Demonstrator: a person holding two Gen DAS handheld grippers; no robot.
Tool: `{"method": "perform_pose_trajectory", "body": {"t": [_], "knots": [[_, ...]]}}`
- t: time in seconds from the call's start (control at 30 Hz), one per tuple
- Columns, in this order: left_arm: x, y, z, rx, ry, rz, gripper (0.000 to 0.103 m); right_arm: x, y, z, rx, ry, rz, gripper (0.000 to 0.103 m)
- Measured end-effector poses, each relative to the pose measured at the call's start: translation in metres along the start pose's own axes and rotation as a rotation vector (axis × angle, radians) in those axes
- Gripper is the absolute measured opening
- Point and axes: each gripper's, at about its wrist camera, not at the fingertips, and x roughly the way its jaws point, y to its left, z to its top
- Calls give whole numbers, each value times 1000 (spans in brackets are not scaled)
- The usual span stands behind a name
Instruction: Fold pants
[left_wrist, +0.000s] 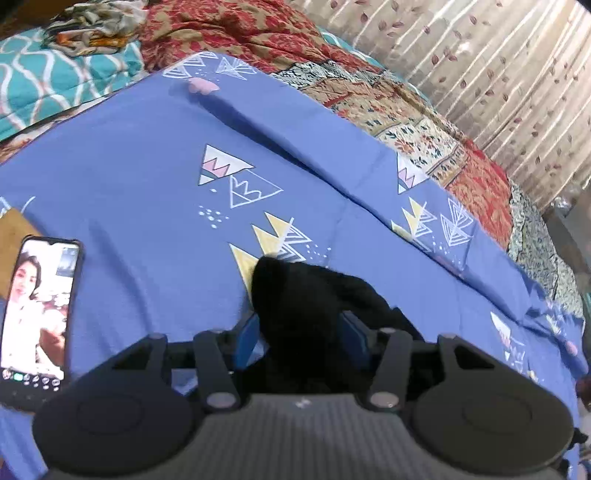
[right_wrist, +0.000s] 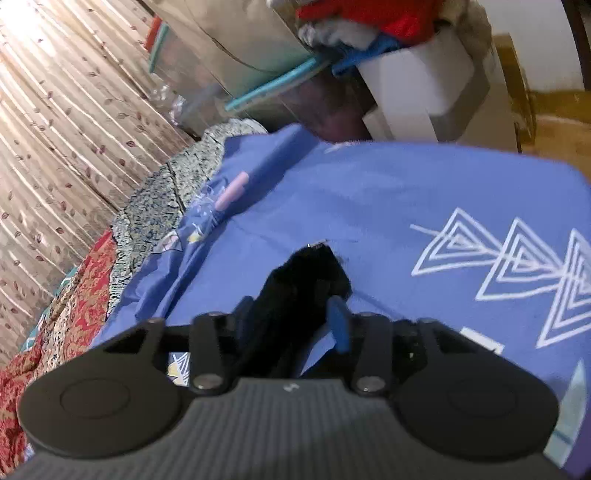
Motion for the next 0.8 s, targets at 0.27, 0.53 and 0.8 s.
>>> {"method": "perform_pose_trajectory", "body": {"t": [0.27, 0.53, 0.8], "knots": [[-1, -23, 31, -8, 93, -79, 75, 64, 18, 17, 33, 89, -63, 66], [59, -78, 46, -1, 327, -92, 90, 61, 14, 5, -46, 38, -103, 20], [145, -107, 22, -141, 550, -86, 91, 17, -5, 3, -53, -7, -62, 20]]}}
